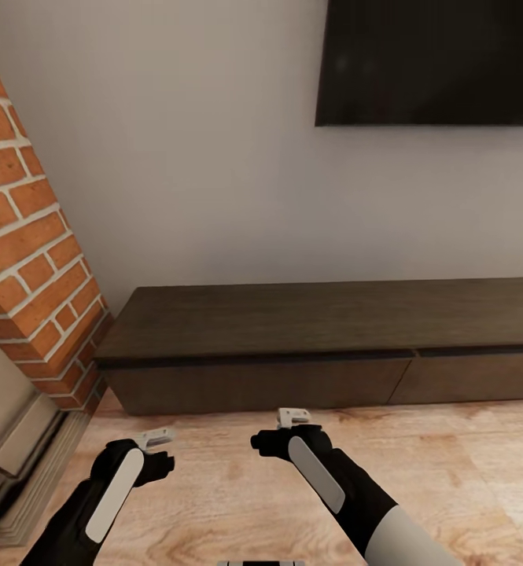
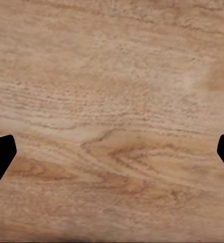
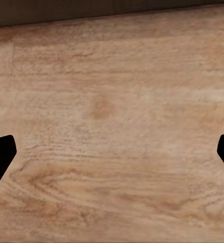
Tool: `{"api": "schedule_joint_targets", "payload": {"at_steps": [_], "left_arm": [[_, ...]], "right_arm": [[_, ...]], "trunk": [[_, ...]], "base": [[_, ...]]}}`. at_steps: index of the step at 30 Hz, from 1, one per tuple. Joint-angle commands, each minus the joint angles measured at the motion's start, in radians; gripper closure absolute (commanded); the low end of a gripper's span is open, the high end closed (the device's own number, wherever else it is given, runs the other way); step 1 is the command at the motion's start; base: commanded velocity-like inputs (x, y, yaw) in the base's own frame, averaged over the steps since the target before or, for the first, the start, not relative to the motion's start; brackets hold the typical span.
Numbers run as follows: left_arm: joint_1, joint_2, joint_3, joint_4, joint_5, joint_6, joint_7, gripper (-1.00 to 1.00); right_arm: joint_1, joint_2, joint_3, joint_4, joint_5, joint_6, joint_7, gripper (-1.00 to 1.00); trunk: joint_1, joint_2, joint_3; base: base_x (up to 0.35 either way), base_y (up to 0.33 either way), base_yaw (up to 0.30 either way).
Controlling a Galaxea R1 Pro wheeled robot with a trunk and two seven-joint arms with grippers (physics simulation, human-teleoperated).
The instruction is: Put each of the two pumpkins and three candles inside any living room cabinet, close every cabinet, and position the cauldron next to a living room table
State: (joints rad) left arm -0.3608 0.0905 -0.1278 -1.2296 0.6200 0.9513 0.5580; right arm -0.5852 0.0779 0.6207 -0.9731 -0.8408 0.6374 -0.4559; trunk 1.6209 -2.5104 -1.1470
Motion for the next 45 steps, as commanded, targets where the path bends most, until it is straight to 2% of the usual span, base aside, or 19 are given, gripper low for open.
{"api": "schedule_joint_targets", "payload": {"at_steps": [1, 5, 7, 10, 16, 27, 31, 35, 45], "left_arm": [[-0.005, -0.001, -0.003, 0.022, 0.010, -0.001, 0.009, -1.00], [-0.025, -0.013, -0.003, 0.103, 0.003, -0.011, 0.008, -1.00], [-0.030, -0.015, -0.003, 0.147, 0.001, -0.023, 0.008, -1.00], [-0.033, -0.017, -0.004, 0.230, 0.000, -0.073, 0.006, -1.00], [-0.033, -0.020, -0.011, 0.350, 0.002, -0.188, 0.003, -1.00], [-0.033, -0.019, -0.016, 0.367, 0.004, -0.236, -0.004, -1.00], [-0.033, -0.020, -0.022, 0.366, -0.006, -0.258, -0.047, -1.00], [-0.037, -0.021, -0.028, 0.354, -0.009, -0.260, -0.060, -1.00], [-0.044, -0.030, -0.029, 0.342, -0.008, -0.261, -0.064, -1.00]], "right_arm": [[-0.001, -0.001, 0.002, -0.002, -0.011, 0.000, -0.010, -1.00], [-0.001, -0.007, -0.007, -0.006, -0.011, 0.000, -0.010, -1.00], [-0.001, -0.008, -0.038, -0.011, -0.009, 0.001, -0.010, -1.00], [-0.001, -0.010, -0.070, -0.013, -0.001, -0.007, -0.009, -1.00], [-0.001, -0.013, -0.082, -0.001, -0.005, -0.010, -0.009, -1.00], [-0.001, -0.016, -0.079, -0.002, 0.006, -0.013, -0.010, -1.00], [-0.001, -0.017, -0.079, 0.007, 0.001, -0.018, -0.011, -1.00], [-0.001, -0.017, -0.081, 0.011, -0.001, -0.019, -0.012, -1.00], [-0.001, -0.026, -0.082, 0.108, -0.002, -0.046, -0.012, -1.00]], "trunk": [[-0.001, 0.000, 0.003], [-0.002, 0.001, 0.019], [-0.003, 0.001, 0.026], [-0.005, 0.002, 0.038], [-0.007, 0.003, 0.061], [-0.012, 0.006, 0.094], [-0.014, 0.007, 0.103], [-0.016, 0.008, 0.113], [-0.020, 0.010, 0.136]], "base": [[0.000, 0.000, 0.000], [0.000, 0.000, 0.000], [0.000, 0.000, 0.000], [0.000, 0.000, 0.000], [0.000, 0.000, 0.000], [-0.028, 0.000, -0.065], [-0.277, 0.000, -0.109], [-0.314, 0.000, -0.105], [-0.224, 0.000, -0.101]]}}
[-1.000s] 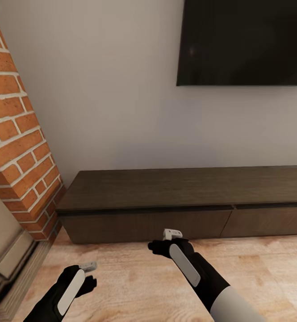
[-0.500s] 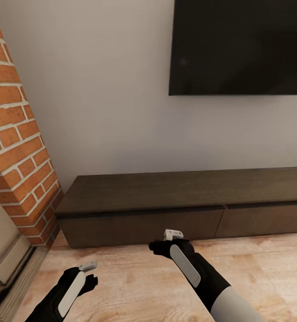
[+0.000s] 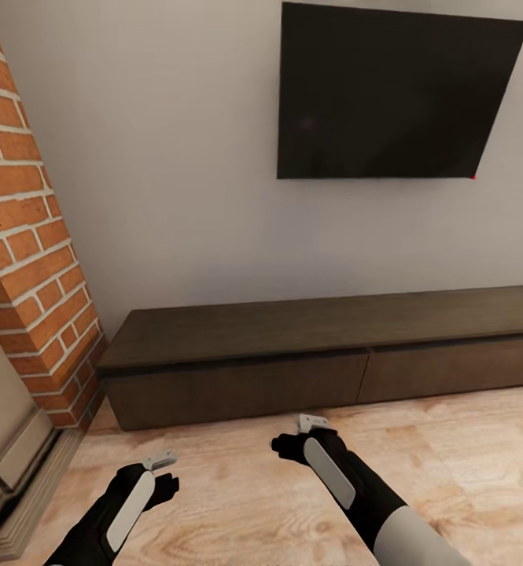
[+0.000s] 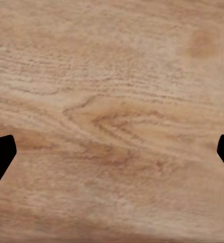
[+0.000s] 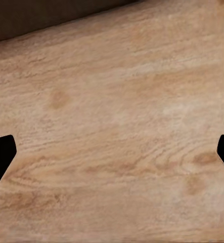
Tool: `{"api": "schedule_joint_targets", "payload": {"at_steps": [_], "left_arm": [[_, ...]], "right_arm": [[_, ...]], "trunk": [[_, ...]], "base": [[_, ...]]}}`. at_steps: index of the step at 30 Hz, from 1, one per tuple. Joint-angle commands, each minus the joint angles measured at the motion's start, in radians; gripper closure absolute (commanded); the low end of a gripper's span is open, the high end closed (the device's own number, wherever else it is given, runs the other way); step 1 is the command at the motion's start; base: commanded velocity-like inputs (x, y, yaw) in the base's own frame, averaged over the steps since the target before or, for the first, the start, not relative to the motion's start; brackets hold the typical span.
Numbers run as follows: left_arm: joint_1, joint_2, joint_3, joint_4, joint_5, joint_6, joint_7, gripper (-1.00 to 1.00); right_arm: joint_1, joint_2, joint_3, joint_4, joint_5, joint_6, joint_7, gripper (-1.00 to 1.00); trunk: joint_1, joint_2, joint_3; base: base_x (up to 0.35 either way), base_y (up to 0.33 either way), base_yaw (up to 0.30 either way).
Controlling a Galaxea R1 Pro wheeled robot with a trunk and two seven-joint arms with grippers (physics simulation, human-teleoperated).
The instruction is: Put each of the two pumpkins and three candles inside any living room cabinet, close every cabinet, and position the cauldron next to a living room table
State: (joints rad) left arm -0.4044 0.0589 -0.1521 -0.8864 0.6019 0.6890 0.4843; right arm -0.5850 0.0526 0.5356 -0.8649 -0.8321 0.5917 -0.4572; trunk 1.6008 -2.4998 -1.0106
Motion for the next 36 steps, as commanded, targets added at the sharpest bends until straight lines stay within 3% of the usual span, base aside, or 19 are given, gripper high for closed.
{"api": "schedule_joint_targets", "payload": {"at_steps": [1, 7, 18, 31, 36], "left_arm": [[0.000, -0.003, -0.004, -0.002, 0.010, 0.001, 0.011, -1.00], [-0.001, -0.022, -0.004, -0.002, 0.009, 0.002, 0.017, -1.00], [-0.001, -0.020, -0.004, -0.031, 0.009, 0.013, 0.012, -1.00], [-0.001, -0.025, -0.006, -0.036, 0.011, 0.021, 0.010, -1.00], [-0.001, -0.025, -0.006, -0.037, 0.012, 0.021, 0.009, -1.00]], "right_arm": [[-0.001, -0.002, 0.002, 0.015, -0.012, -0.013, -0.009, -1.00], [-0.001, -0.010, 0.003, 0.049, -0.017, -0.045, -0.008, -1.00], [-0.001, -0.024, 0.001, 0.105, -0.021, -0.092, 0.004, -1.00], [-0.001, -0.025, 0.003, 0.121, -0.022, -0.103, 0.009, -1.00], [-0.001, -0.025, 0.002, 0.157, -0.024, -0.142, 0.010, -1.00]], "trunk": [[-0.001, 0.000, 0.001], [-0.024, 0.042, 0.011], [-0.066, 0.119, 0.027], [-0.116, 0.210, 0.047], [-0.135, 0.245, 0.056]], "base": [[-0.046, 0.000, -0.099], [-0.013, 0.000, -0.092], [-0.001, 0.000, -0.086], [0.000, 0.000, -0.107], [0.000, 0.000, -0.173]]}}
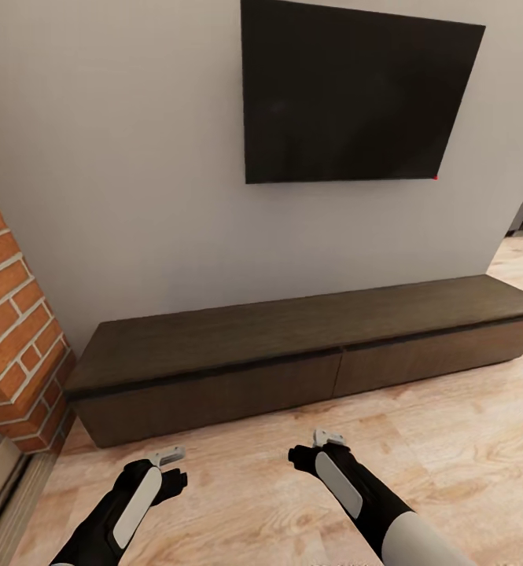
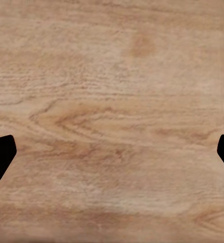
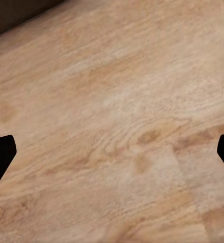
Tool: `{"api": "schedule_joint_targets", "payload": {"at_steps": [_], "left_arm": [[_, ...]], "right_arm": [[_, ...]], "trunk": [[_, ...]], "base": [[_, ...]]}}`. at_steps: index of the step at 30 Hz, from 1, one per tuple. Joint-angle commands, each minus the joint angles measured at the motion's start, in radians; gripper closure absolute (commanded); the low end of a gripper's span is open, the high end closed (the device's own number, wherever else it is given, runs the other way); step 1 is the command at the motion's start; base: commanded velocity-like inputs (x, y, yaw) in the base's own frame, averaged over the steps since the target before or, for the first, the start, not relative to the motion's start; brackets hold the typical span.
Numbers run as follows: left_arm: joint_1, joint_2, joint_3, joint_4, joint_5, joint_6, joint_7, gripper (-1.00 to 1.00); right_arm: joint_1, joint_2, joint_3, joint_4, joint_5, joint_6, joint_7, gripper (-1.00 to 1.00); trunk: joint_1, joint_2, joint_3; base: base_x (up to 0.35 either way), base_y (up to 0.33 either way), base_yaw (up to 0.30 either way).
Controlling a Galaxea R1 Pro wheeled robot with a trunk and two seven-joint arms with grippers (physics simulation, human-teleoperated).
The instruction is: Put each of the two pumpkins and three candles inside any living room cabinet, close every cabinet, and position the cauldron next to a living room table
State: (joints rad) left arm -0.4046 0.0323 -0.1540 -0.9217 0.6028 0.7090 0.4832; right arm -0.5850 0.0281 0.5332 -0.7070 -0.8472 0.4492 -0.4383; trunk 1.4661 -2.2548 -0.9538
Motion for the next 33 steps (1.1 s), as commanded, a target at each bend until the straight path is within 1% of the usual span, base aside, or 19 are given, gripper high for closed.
{"api": "schedule_joint_targets", "payload": {"at_steps": [1, 7, 21, 24, 26, 28, 33], "left_arm": [[0.000, 0.001, -0.004, -0.002, 0.011, 0.001, 0.010, -1.00], [0.000, 0.001, -0.009, -0.003, 0.011, 0.002, 0.009, -1.00], [0.000, 0.000, -0.013, -0.003, 0.011, 0.003, 0.009, -1.00], [0.000, 0.000, -0.018, -0.003, 0.011, 0.003, 0.009, -1.00], [0.000, 0.000, -0.027, -0.003, 0.011, 0.004, 0.009, -1.00], [0.000, 0.000, -0.035, -0.006, 0.011, 0.017, 0.009, -1.00], [0.000, 0.001, -0.039, -0.034, 0.011, 0.041, 0.010, -1.00]], "right_arm": [[-0.001, 0.000, 0.004, 0.002, -0.009, -0.002, -0.009, -1.00], [-0.001, 0.000, 0.004, 0.006, -0.009, -0.009, -0.010, -1.00], [-0.001, 0.000, 0.004, 0.006, -0.010, -0.017, -0.010, -1.00], [-0.001, 0.000, 0.004, 0.006, -0.010, -0.017, -0.010, -1.00], [-0.001, 0.000, 0.004, 0.006, -0.015, -0.017, -0.008, -1.00], [-0.001, 0.000, 0.004, 0.007, -0.028, -0.017, 0.003, -1.00], [-0.001, 0.000, 0.004, 0.008, -0.037, -0.022, 0.022, -1.00]], "trunk": [[-0.004, 0.007, 0.001], [-0.027, 0.049, 0.011], [-0.027, 0.049, -0.007], [-0.027, 0.049, -0.010], [-0.027, 0.049, -0.013], [-0.027, 0.049, -0.015], [-0.027, 0.049, -0.021]], "base": [[0.000, 0.000, -0.182], [0.000, 0.000, -0.185], [0.000, 0.000, -0.198], [0.000, 0.000, -0.209], [0.000, 0.000, -0.210], [0.000, 0.000, -0.210], [0.000, 0.000, -0.210]]}}
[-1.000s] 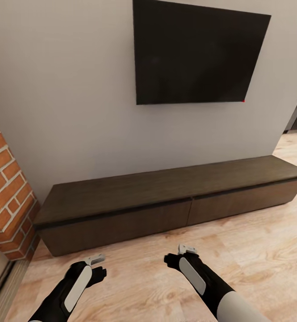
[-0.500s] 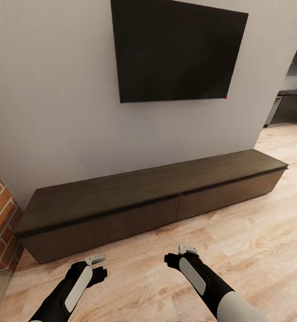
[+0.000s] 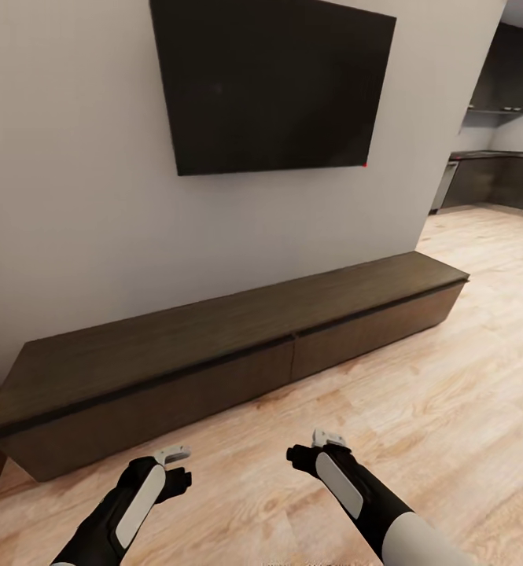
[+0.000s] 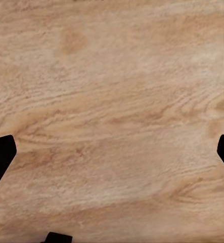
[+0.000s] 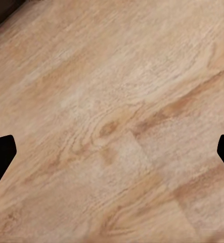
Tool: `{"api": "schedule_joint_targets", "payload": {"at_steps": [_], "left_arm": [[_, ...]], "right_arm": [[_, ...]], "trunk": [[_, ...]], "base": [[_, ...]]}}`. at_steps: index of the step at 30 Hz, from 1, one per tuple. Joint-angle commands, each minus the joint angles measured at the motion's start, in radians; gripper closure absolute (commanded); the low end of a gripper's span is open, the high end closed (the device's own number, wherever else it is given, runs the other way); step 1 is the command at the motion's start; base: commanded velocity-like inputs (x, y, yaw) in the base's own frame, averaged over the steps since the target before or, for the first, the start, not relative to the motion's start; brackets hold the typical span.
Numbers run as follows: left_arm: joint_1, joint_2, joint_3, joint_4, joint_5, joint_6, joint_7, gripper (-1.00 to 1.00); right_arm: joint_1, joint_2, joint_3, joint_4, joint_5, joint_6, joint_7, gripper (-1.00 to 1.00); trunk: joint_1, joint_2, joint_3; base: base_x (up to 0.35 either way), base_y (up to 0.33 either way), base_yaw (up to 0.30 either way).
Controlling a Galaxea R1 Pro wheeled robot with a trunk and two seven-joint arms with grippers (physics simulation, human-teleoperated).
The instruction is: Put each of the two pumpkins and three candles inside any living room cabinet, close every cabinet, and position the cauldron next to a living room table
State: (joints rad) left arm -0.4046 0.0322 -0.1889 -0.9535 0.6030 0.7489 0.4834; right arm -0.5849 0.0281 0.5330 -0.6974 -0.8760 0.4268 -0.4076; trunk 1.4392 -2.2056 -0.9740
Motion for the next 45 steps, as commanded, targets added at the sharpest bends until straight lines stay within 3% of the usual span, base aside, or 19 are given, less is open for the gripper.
{"api": "schedule_joint_targets", "payload": {"at_steps": [1, 28, 35, 45], "left_arm": [[0.000, 0.001, -0.004, -0.004, 0.011, 0.003, 0.010, -1.00], [0.000, 0.002, -0.026, -0.008, 0.011, 0.004, 0.009, -1.00], [0.000, 0.003, -0.075, -0.008, 0.009, 0.003, 0.010, -1.00], [0.000, 0.003, -0.081, -0.008, 0.009, 0.003, 0.010, -1.00]], "right_arm": [[-0.001, 0.000, 0.004, -0.001, -0.009, 0.000, -0.007, -1.00], [-0.001, 0.000, 0.004, 0.032, -0.012, -0.043, 0.001, -1.00], [-0.001, 0.000, 0.004, 0.032, -0.012, -0.043, 0.000, -1.00], [-0.001, 0.000, 0.004, 0.032, -0.011, -0.044, -0.001, -1.00]], "trunk": [[0.000, 0.000, -0.002], [0.000, 0.000, -0.035], [0.000, 0.000, -0.044], [0.000, 0.000, -0.050]], "base": [[0.000, 0.000, -0.210], [0.006, 0.000, -0.210], [0.188, 0.000, -0.210], [0.293, 0.000, -0.103]]}}
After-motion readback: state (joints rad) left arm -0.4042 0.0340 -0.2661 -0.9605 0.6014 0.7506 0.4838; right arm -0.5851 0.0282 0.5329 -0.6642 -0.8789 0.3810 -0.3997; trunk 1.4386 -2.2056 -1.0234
